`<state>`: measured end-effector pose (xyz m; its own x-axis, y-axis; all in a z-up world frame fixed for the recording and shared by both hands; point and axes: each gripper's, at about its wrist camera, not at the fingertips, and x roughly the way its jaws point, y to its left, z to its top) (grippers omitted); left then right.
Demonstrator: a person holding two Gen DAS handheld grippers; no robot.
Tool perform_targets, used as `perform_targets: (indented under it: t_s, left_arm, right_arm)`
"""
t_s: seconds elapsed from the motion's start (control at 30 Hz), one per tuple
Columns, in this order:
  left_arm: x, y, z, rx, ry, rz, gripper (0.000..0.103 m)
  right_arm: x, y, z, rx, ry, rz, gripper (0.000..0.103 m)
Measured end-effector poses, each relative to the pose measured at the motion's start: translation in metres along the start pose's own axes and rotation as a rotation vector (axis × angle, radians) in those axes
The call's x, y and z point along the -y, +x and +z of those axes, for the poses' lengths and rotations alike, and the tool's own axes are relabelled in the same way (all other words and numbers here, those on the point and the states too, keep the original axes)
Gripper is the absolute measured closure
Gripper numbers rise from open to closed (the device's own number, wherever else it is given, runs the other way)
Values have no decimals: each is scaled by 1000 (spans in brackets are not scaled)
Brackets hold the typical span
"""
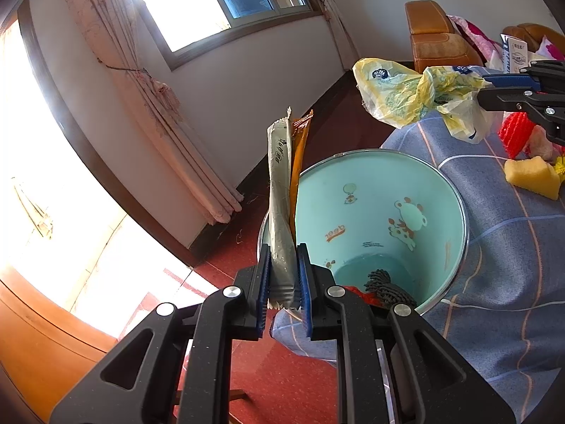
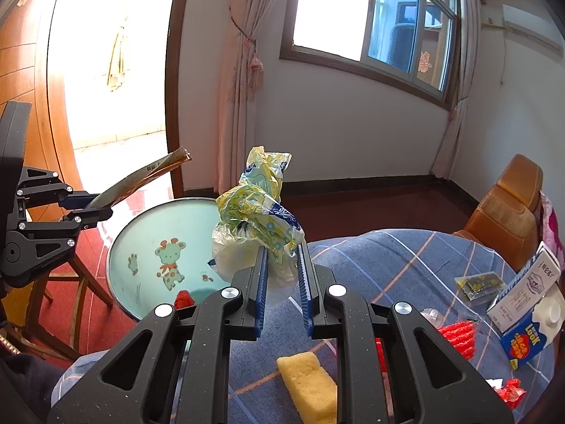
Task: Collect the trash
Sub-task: 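Carry the packets over the bin with the left gripper while the right gripper brings the plastic bag, then open both grippers over the teal bin to drop the packets and bag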
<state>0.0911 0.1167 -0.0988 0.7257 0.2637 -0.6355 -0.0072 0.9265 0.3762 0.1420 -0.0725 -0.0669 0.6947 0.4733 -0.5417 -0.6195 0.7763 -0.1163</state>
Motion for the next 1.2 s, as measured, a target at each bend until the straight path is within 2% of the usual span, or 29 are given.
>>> perform_targets:
  t_s: [0.73, 0.83, 0.9, 1.07, 1.2]
  left_arm:
    - [-1, 3, -2, -1, 1, -11, 87]
    - [0, 2, -2, 9, -2, -4, 75]
    - [2, 1, -2, 20, -4, 4, 56]
    - [9, 1, -3, 23, 1, -4, 47]
    - [10, 4, -4, 20, -4, -10, 46]
  right_arm:
    - [-7, 3, 2, -7, -14, 8, 86]
    - [-8, 5, 2, -7, -15, 14, 84]
    - [-9, 7, 3, -8, -12, 17, 77]
    - [-6, 14, 0, -23, 18, 21, 61]
    - [-5, 9, -3, -24, 19, 1, 59]
